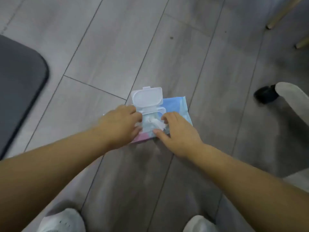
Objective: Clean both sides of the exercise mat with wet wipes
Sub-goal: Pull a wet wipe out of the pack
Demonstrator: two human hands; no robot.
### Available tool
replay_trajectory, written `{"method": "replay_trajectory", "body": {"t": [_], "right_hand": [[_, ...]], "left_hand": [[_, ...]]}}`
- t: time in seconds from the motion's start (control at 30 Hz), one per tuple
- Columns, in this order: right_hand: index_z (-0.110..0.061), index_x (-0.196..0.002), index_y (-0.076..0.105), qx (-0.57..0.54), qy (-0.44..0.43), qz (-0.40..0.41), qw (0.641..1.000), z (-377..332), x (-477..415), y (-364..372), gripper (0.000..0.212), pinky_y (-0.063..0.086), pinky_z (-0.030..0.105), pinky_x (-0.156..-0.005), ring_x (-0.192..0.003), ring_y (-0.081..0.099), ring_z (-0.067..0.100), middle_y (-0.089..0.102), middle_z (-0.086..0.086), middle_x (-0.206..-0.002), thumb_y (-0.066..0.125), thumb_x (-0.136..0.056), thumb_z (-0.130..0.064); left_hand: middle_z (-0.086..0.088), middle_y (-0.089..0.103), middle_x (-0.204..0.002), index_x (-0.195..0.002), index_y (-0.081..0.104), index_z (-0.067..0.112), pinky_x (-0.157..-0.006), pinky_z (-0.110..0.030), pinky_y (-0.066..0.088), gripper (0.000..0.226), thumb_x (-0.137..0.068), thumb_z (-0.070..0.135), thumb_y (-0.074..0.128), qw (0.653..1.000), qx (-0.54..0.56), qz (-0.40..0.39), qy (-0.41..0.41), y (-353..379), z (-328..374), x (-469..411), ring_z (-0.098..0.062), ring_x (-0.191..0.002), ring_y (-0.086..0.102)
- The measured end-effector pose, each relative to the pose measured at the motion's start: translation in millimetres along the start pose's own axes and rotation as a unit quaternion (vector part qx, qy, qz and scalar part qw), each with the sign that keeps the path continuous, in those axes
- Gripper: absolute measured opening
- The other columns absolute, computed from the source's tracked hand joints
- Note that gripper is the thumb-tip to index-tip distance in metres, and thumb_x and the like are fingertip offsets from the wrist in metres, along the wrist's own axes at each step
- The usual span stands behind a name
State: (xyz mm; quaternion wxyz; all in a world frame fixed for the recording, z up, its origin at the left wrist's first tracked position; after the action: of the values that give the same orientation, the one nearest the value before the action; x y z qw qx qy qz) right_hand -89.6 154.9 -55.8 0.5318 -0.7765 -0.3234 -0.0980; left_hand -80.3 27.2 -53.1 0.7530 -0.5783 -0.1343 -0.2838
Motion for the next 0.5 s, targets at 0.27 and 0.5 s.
{"method": "replay_trajectory", "body": {"t": [0.27, 0.5], "right_hand": [[-0.009, -0.098, 0.061, -0.054, -0.02, 0.035, 0.998, 10.2, -12.1, 5.2, 0.027, 0.04, 0.034, -0.081, -0.087, 0.049, 0.019, 0.052, 0.004, -0.093, 0.044, -0.097, -0.031], [-0.003, -0.092, 0.066, -0.342, -0.01, 0.14, 0.929, 26.0, -1.0, -30.3, 0.015, 0.039, 0.008, -0.077, -0.083, 0.054, 0.006, 0.059, -0.001, -0.09, 0.055, -0.087, -0.013]], "left_hand": [[-0.002, 0.044, -0.115, -0.129, 0.046, 0.031, -0.082, -0.033, 0.034, 0.045, -0.09, 0.054, 0.044, 0.99, -0.115, 0.055, 0.068, 2.6, 20.2, -22.2, -0.022, -0.104, 0.042], [0.001, 0.045, -0.118, -0.123, 0.049, 0.034, -0.09, -0.041, 0.041, 0.044, -0.086, 0.057, 0.047, 0.993, -0.078, 0.084, 0.022, 7.7, 10.1, -24.1, -0.022, -0.107, 0.044]]}}
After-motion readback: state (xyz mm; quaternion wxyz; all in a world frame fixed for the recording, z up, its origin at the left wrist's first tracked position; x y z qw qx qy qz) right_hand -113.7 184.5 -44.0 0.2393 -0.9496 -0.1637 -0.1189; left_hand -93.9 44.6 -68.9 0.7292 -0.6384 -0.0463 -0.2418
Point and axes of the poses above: each hand's wrist, its own x-axis away from the middle knuckle, its own y-axis out of the palm, z = x × y, the point moved 10 cm from there along -x, towards the middle knuckle
